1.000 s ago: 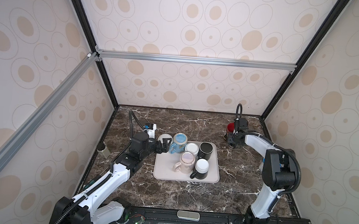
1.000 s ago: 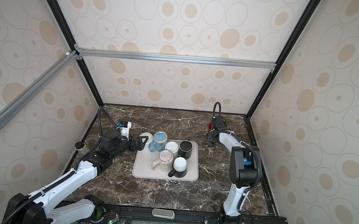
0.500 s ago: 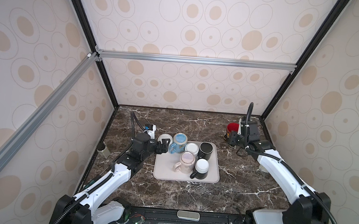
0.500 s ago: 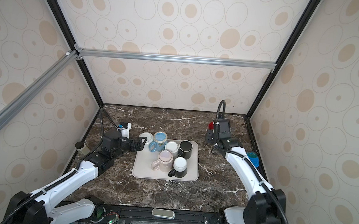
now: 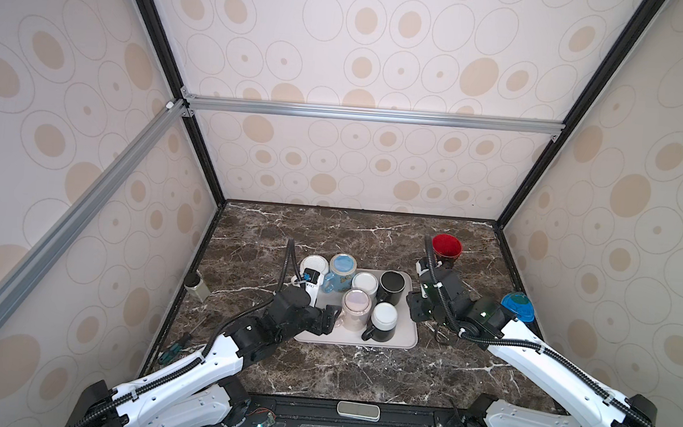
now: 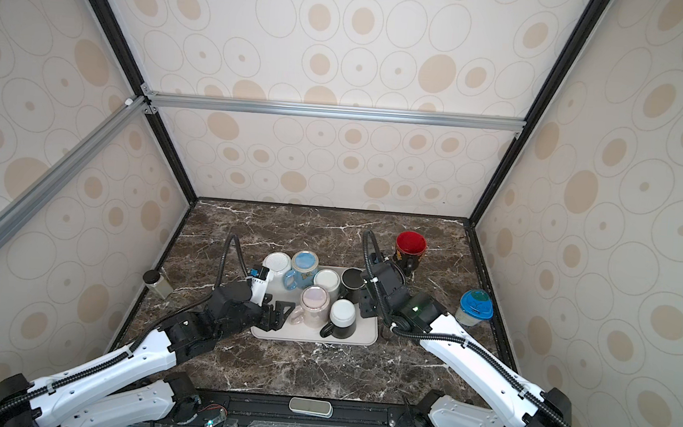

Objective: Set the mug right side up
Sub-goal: 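Lower the black skull-print mug onto the table and open the right gripper, then move the left gripper to the upside-down pink pearlescent mug while the right approaches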

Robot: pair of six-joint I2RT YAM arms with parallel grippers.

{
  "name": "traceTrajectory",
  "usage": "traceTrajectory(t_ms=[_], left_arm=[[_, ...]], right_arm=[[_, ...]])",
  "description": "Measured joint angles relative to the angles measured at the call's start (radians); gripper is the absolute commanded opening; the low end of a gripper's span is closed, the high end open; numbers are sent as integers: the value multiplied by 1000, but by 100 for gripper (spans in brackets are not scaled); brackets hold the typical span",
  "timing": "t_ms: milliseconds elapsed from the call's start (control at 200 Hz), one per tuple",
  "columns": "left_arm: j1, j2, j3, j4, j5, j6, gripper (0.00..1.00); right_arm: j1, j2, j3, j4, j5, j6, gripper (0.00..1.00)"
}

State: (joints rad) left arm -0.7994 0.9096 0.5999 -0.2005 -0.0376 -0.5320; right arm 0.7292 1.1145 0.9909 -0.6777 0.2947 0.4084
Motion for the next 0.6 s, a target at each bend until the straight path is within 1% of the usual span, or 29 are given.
traceTrajectory(t_ms=[75,130,200,390,600], left_arm=[[-13,8,0,-23,-17,3,67],[-18,19,0,-26,-25,10,66],[-21,47,0,-23,-32,24,66],[-23,130,-2,9,-32,69,70],[-27,198,-2,81,-10,105,71]], right_arm=[[3,0,-6,-11,4,6,50],[5,0,-10,-12,6,10,50],[5,2,-12,-12,10,12,50],[5,15,-25,-11,14,14,50],[5,15,-34,-6,13,14,50]])
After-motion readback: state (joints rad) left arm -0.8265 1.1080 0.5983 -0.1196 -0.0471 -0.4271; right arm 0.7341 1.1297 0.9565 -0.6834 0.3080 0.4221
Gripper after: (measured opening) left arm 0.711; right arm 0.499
